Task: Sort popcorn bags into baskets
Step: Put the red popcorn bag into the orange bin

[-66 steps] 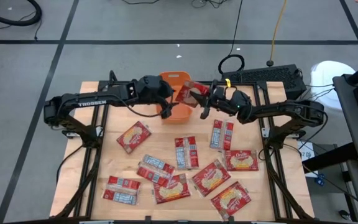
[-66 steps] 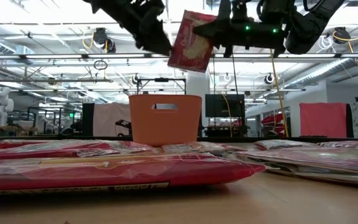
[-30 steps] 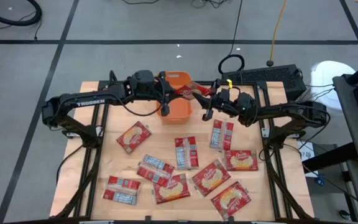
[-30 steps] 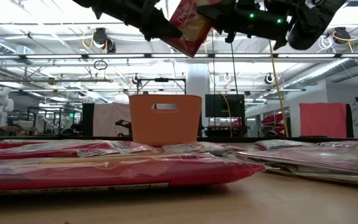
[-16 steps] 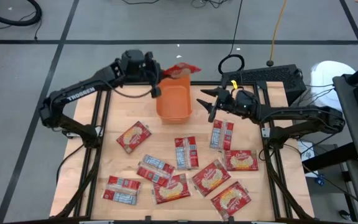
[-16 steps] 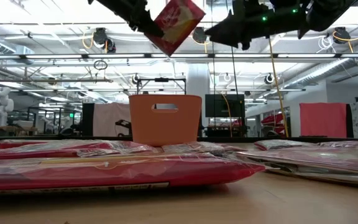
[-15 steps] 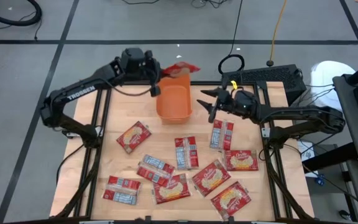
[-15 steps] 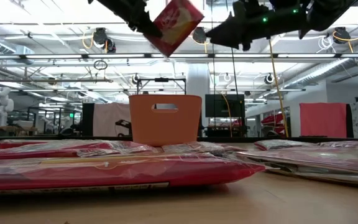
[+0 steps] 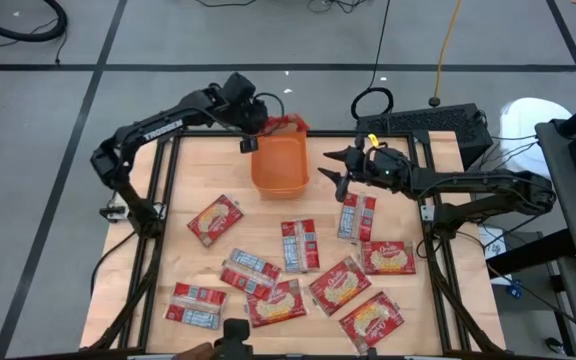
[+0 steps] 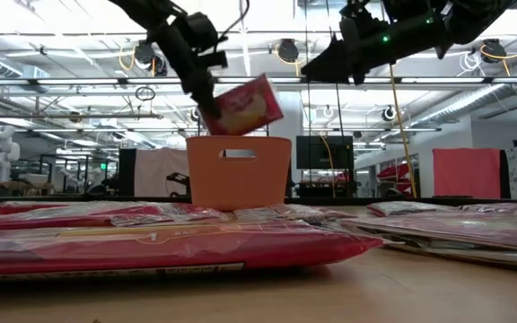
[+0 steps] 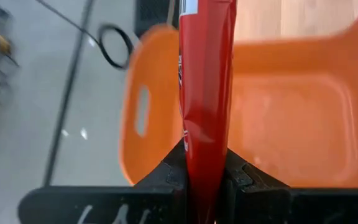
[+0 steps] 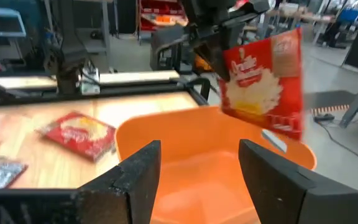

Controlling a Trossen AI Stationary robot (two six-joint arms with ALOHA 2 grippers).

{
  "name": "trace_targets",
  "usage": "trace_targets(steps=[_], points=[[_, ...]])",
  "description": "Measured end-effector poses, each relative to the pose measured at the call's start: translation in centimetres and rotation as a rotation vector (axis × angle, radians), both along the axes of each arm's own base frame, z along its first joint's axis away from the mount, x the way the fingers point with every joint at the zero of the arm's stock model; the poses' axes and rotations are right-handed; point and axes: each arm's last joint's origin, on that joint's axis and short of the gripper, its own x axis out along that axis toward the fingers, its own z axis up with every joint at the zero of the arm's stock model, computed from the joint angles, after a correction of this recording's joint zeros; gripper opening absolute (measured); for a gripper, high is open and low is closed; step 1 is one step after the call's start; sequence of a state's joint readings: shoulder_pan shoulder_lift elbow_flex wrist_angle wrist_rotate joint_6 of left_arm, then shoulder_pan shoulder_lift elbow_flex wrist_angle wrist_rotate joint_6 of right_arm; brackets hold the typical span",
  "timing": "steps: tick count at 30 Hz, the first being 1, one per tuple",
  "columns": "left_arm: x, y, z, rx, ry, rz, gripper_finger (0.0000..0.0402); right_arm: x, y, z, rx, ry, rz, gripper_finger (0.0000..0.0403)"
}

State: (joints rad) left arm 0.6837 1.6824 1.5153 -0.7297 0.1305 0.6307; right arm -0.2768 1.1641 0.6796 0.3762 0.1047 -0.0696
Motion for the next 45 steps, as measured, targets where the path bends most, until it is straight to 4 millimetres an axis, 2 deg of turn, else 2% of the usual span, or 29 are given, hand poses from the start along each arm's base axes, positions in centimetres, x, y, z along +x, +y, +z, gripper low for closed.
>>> trace_targets(steps=[2, 5, 9, 12, 17, 21, 32, 39, 45], points=[[0.2, -0.1, -0.4, -0.042, 0.056, -0.004, 0.0037, -0.1, 0.0, -0.3, 0.003, 0.009, 0.0, 0.021], [1.0, 0.1, 0.1, -0.061, 0.119, 0.006, 0.0034, -0.2, 0.1, -0.8, 0.002, 0.011, 0.0, 0.021], [2.6, 1.6, 0.3, -0.054, 0.158, -0.011, 0.0028, -0.5, 0.1, -1.4, 0.0, 0.009, 0.0, 0.021], [3.2, 2.2, -0.8, -0.1, 0.285, -0.006, 0.0032, -0.6, 0.2, -1.6, -0.006, -0.029, 0.0, 0.021], [4.4, 3.4, -3.7, -0.08, 0.436, 0.037, 0.0041, -0.8, 0.3, -2.1, -0.013, -0.061, 0.005, 0.021], [4.9, 3.6, -4.8, -0.101, 0.454, 0.048, 0.0043, -0.8, 0.3, -2.1, -0.013, -0.06, 0.005, 0.021], [4.5, 3.2, -4.6, -0.164, 0.449, 0.21, 0.0042, -0.7, 0.8, -2.1, -0.014, -0.055, 0.025, 0.021], [5.9, 4.0, -4.6, -0.056, 0.346, 0.153, 0.0032, -0.6, 1.1, -2.1, -0.013, -0.058, 0.04, 0.021], [7.0, 2.5, -4.6, -0.033, 0.368, 0.063, 0.0043, -0.6, 1.3, -2.1, -0.011, -0.058, 0.045, 0.021]])
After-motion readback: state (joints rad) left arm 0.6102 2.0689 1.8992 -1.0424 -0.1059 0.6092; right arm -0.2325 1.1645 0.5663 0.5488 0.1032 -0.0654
